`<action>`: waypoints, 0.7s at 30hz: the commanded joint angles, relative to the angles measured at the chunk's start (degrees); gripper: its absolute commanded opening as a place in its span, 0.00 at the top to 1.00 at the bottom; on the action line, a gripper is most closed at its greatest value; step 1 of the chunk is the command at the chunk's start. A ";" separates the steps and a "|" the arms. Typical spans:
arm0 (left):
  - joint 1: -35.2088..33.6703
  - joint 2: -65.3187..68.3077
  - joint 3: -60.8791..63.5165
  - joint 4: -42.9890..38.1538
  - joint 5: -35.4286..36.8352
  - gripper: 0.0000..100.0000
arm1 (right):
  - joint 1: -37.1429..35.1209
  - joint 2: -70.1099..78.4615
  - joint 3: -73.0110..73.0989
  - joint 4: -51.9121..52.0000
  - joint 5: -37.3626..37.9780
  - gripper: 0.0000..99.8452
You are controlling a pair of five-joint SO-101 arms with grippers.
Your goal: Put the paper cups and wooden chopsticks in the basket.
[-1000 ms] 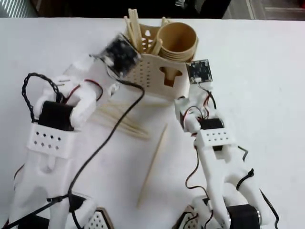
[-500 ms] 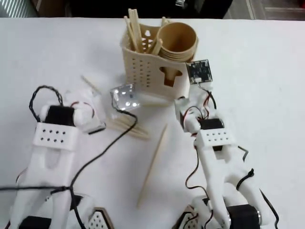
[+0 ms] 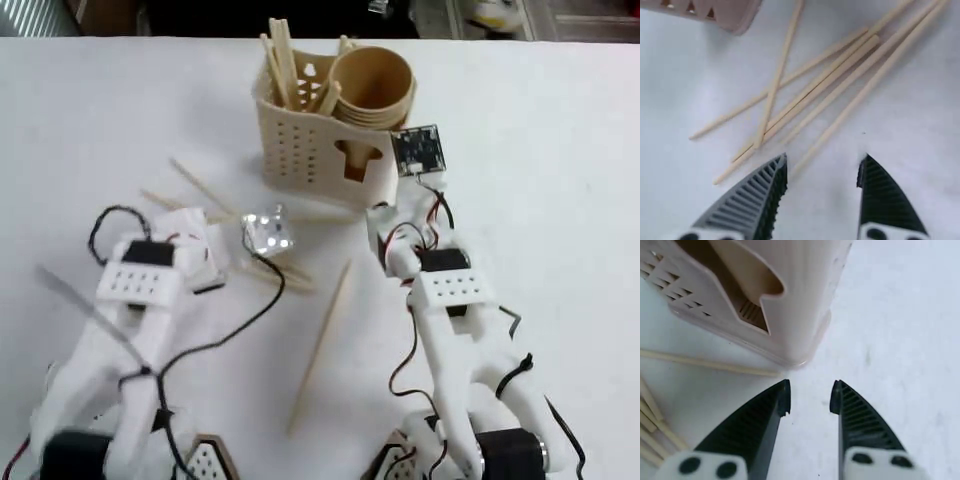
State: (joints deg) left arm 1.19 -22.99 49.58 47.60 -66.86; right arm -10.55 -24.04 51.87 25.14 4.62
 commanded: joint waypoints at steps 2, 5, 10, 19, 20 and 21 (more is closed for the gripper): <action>1.54 13.49 -13.10 4.48 -0.88 0.76 | 0.13 -2.07 -0.26 -1.27 0.26 0.86; 2.33 21.23 -20.75 8.35 -0.97 0.77 | 0.13 -2.07 -0.26 -1.27 0.26 0.86; 2.51 31.43 -28.75 9.67 -3.87 0.77 | 0.13 -2.07 -0.26 -1.27 0.26 0.86; 3.38 39.43 -34.46 12.48 -4.22 0.82 | 0.04 -2.07 -0.26 -1.27 0.35 0.86; 3.82 39.43 -33.76 12.48 -4.22 0.83 | 0.04 -2.07 -0.26 -1.27 0.35 0.86; 4.26 39.34 -33.14 12.75 -4.22 0.84 | 0.04 -2.07 -0.26 -1.27 0.35 0.86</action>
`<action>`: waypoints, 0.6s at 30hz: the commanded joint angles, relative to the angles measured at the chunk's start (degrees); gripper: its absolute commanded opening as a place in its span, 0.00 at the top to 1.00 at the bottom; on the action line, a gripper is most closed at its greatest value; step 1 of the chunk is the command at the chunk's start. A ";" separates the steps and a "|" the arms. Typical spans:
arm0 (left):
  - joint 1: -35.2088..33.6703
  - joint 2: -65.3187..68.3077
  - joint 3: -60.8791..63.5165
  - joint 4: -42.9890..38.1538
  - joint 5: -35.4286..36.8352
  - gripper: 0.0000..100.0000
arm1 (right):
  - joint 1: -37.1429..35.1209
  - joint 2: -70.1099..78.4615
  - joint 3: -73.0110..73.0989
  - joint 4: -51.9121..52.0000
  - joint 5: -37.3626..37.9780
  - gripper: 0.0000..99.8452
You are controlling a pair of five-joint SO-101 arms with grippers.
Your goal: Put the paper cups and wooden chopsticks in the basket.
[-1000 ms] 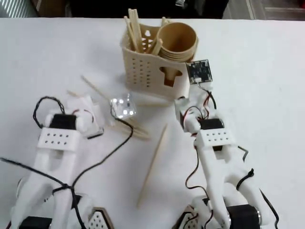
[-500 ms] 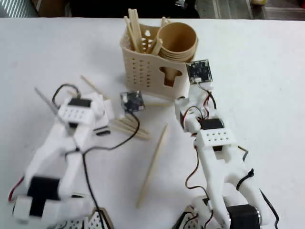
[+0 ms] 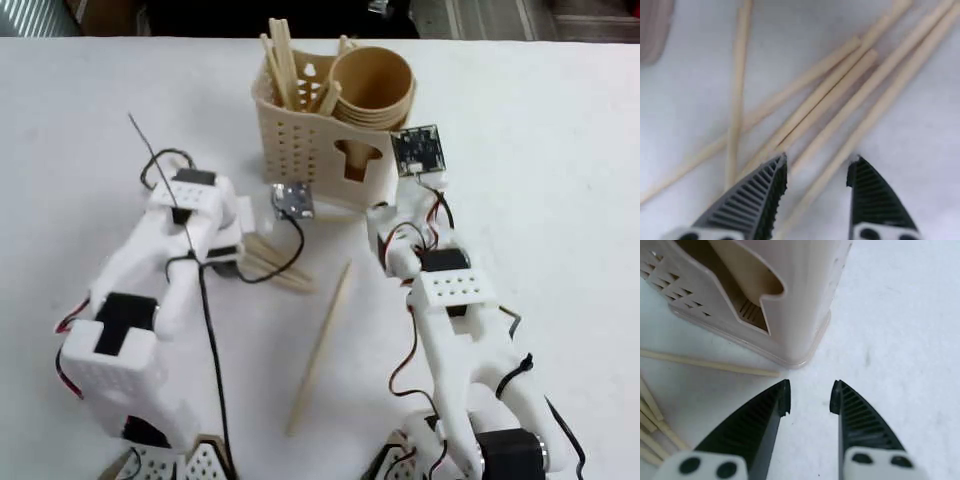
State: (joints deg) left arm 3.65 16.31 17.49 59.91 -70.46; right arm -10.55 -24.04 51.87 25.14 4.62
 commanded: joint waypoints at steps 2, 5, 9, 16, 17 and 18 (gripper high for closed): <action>2.51 -0.40 0.35 0.70 -0.70 0.87 | 0.04 -2.07 -0.26 -1.27 0.35 0.86; 2.77 -0.48 0.62 2.37 -0.70 0.91 | 0.04 -2.07 -0.26 -1.27 0.35 0.86; 2.86 -0.48 1.05 5.63 -4.66 0.96 | 0.04 -2.07 -0.26 -1.27 0.35 0.86; 2.42 -0.48 1.14 12.84 -6.86 0.98 | 0.04 -2.07 -0.26 -1.27 0.35 0.86; 2.42 -0.48 1.14 13.54 -6.95 0.98 | 0.04 -2.07 -0.26 -1.27 0.35 0.86; 2.42 -0.57 1.14 14.42 -6.95 0.98 | 0.04 -2.07 -0.26 -1.27 0.35 0.86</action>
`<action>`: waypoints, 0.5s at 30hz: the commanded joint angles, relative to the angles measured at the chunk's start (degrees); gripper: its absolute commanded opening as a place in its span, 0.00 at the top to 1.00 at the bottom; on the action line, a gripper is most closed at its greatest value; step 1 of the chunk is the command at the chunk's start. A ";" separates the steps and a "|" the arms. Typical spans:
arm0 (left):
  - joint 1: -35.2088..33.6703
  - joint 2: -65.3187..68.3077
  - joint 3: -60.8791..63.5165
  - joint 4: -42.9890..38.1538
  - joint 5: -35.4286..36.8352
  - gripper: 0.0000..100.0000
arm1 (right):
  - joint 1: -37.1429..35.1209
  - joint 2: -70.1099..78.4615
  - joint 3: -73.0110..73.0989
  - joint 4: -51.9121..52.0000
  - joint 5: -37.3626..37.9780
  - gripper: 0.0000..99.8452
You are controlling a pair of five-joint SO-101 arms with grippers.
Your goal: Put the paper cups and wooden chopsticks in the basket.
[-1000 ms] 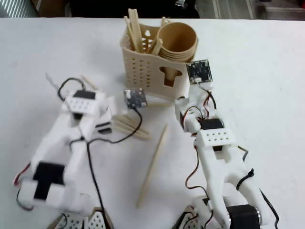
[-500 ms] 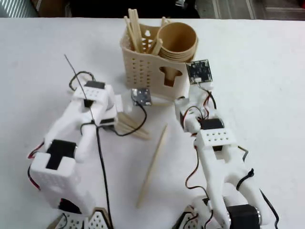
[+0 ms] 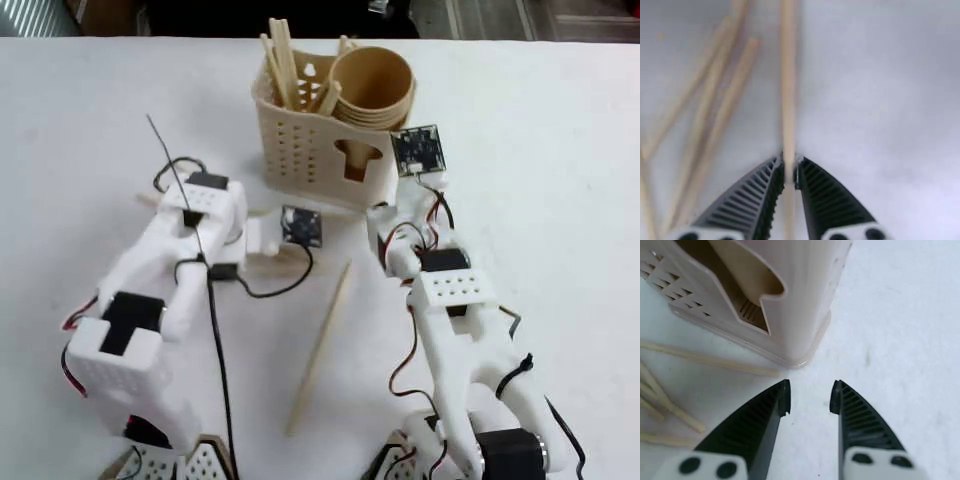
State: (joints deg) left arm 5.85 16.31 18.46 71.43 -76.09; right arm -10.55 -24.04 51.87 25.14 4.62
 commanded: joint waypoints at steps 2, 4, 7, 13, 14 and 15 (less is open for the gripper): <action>0.22 -1.27 0.26 4.66 -1.32 0.98 | 0.04 -2.07 -0.26 -1.27 0.35 0.86; 0.57 -3.74 1.41 6.07 -1.23 0.98 | 0.04 -2.07 -0.26 -1.27 0.35 0.86; 0.66 -10.42 5.80 5.63 -1.23 0.98 | 0.04 -2.07 -0.26 -1.27 0.35 0.86; 0.31 -28.44 15.30 2.81 -0.88 0.98 | 0.04 -2.07 -0.26 -1.27 0.35 0.86; 0.31 -30.99 16.00 2.81 0.09 0.98 | 0.04 -2.07 -0.26 -1.27 0.35 0.86; 0.22 -33.80 16.35 2.81 1.67 0.98 | 0.04 -2.07 -0.26 -1.27 0.35 0.86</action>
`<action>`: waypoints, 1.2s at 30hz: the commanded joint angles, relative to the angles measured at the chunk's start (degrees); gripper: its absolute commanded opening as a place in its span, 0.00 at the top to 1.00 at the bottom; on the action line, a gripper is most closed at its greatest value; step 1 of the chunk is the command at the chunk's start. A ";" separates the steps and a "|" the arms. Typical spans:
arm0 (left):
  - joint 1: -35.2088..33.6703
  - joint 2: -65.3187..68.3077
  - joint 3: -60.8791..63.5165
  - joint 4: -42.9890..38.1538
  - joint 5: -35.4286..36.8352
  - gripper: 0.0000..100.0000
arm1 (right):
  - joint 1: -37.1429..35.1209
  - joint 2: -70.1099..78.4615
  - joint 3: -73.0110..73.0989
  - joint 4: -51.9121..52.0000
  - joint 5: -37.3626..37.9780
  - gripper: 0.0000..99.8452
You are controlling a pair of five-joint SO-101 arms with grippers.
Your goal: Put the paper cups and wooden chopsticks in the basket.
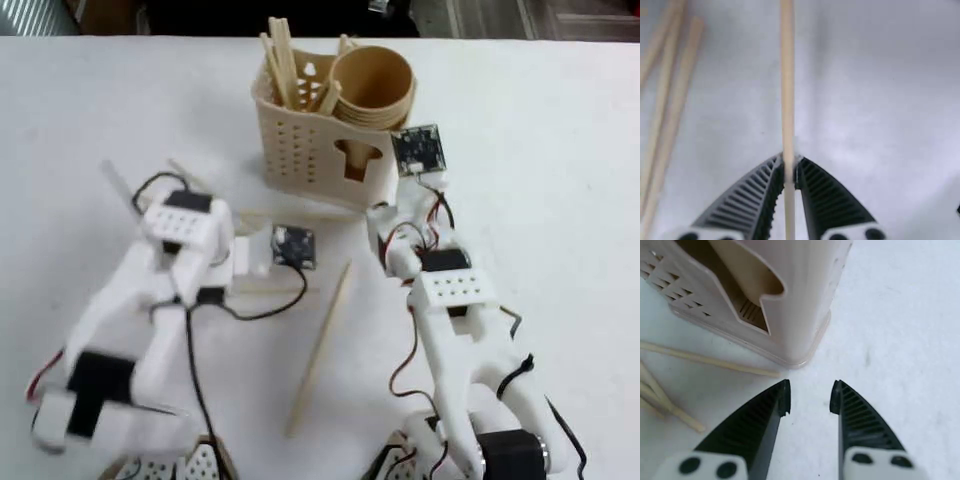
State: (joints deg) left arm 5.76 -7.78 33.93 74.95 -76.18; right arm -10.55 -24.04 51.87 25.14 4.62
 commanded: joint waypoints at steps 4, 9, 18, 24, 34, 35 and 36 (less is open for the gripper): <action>0.66 -18.86 -0.18 -0.79 7.65 0.98 | 0.04 -2.07 -0.26 -1.27 0.35 0.86; 0.66 -25.10 -7.12 -2.64 15.65 0.98 | 0.04 -2.07 -0.26 -1.27 0.35 0.86; 0.75 -25.71 -23.12 -12.40 37.19 0.98 | 0.04 -2.07 -0.26 -1.27 0.35 0.86; 0.84 -26.15 -25.14 -27.96 51.60 0.98 | 0.04 -2.07 -0.26 -1.27 0.35 0.86; 4.70 -25.63 -22.15 -50.29 67.96 0.98 | 0.04 -2.07 -0.26 -1.27 0.35 0.86; 5.41 -25.63 -21.36 -52.31 67.96 0.98 | 0.04 -2.07 -0.26 -1.27 0.35 0.86; 6.37 -25.54 -20.57 -54.51 67.96 0.98 | 0.04 -2.07 -0.35 -1.27 0.35 0.86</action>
State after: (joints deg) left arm 9.45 -31.69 12.84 26.86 -9.36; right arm -10.55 -24.04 51.87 25.14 4.62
